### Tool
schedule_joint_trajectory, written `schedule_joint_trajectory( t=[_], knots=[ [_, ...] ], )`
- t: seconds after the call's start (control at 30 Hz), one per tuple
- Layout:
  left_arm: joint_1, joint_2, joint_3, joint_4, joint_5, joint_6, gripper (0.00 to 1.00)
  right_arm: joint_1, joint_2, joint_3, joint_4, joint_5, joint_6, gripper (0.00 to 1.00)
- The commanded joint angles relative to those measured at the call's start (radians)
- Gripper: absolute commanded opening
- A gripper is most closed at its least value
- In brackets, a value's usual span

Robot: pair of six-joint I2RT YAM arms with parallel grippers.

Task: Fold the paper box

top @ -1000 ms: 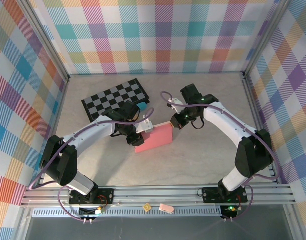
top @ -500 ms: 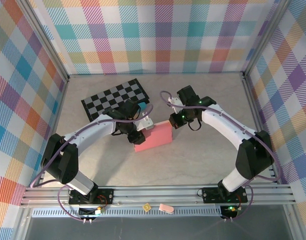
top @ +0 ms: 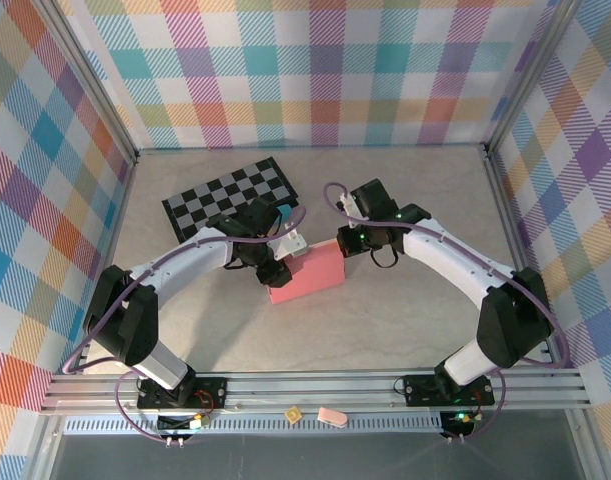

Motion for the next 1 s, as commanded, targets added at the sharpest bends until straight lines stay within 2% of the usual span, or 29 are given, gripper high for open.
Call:
schedule_joint_trajectory(
  t=[0.0, 0.1, 0.23, 0.3, 0.33, 0.43, 0.63, 0.77, 0.83, 0.9, 0.97],
  knots=[
    [0.006, 0.009, 0.04, 0.049, 0.013, -0.034, 0.43, 0.026, -0.019, -0.055, -0.005, -0.003, 0.014, 0.0],
    [0.006, -0.009, 0.037, 0.072, 0.002, -0.06, 0.45, 0.029, -0.04, -0.092, 0.019, 0.021, 0.009, 0.0],
    [0.006, -0.058, 0.019, 0.118, -0.013, -0.114, 0.53, 0.031, -0.066, -0.115, 0.036, 0.039, 0.005, 0.0],
    [0.006, -0.077, 0.015, 0.124, -0.021, -0.141, 0.7, 0.033, -0.07, -0.12, 0.039, 0.042, 0.006, 0.0],
    [0.006, -0.087, 0.012, 0.128, -0.025, -0.155, 0.73, 0.034, -0.07, -0.12, 0.039, 0.045, 0.008, 0.0],
    [0.006, -0.135, -0.016, 0.165, -0.033, -0.193, 0.74, 0.04, -0.075, -0.123, 0.042, 0.053, 0.015, 0.0],
    [0.006, -0.248, -0.05, 0.239, -0.09, -0.327, 0.7, 0.049, -0.081, -0.114, 0.041, 0.067, 0.028, 0.0],
    [0.007, -0.349, -0.056, 0.241, -0.227, -0.478, 0.61, 0.052, -0.084, -0.114, 0.036, 0.076, 0.035, 0.0],
    [0.007, -0.368, -0.029, 0.16, -0.293, -0.549, 0.54, 0.054, -0.09, -0.118, 0.036, 0.078, 0.041, 0.0],
    [0.007, -0.36, 0.024, 0.009, -0.337, -0.614, 0.48, 0.055, -0.094, -0.118, 0.034, 0.082, 0.045, 0.0],
    [0.007, -0.337, 0.07, -0.146, -0.327, -0.671, 0.45, 0.055, -0.099, -0.12, 0.03, 0.082, 0.046, 0.0]
  ],
)
